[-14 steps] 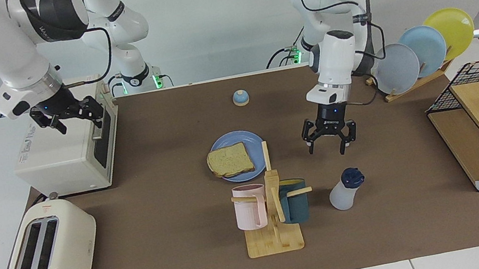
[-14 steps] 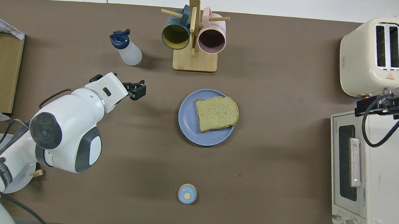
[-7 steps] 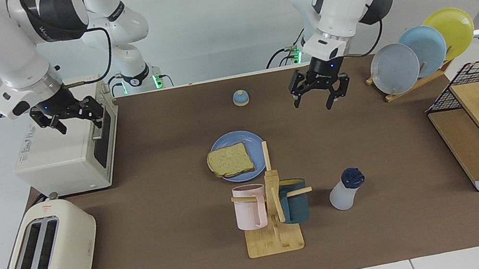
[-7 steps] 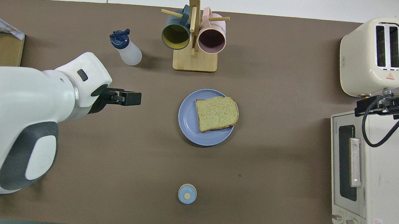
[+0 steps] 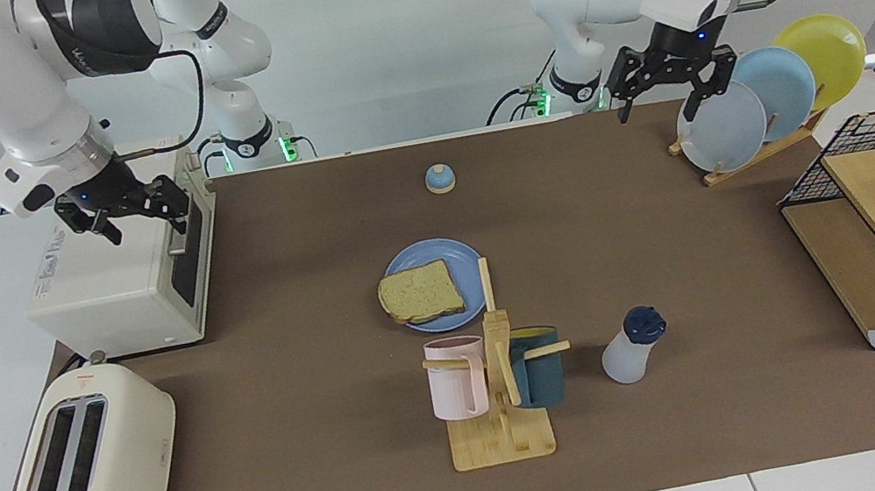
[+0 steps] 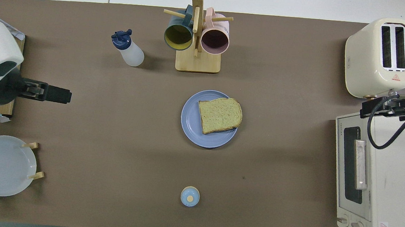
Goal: Put bread on plate and add seasoning
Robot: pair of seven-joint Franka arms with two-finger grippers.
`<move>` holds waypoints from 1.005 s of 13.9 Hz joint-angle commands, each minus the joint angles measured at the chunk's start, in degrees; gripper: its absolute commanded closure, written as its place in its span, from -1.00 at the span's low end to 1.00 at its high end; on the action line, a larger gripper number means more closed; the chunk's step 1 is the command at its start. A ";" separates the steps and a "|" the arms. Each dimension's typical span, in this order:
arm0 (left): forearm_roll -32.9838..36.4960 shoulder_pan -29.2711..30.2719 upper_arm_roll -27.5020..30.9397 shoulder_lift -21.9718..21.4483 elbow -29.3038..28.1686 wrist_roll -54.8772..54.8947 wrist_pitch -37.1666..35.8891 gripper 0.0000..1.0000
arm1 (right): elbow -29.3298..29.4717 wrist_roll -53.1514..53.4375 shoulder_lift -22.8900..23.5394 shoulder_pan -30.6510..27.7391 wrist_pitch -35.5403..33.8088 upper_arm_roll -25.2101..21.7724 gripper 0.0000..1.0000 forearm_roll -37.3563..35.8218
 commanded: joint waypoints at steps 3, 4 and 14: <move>4.82 7.60 -0.60 -0.78 1.67 12.37 -5.47 -1.00 | -0.64 -1.29 -0.86 -0.99 -0.27 0.60 -1.00 -0.10; 4.83 8.67 -0.52 -1.21 1.32 12.29 -5.56 -1.00 | -0.64 -1.29 -0.86 -0.99 -0.27 0.60 -1.00 -0.10; 4.04 20.53 -11.57 5.72 10.97 6.84 -10.04 -1.00 | -0.64 -1.29 -0.86 -0.99 -0.27 0.60 -1.00 -0.10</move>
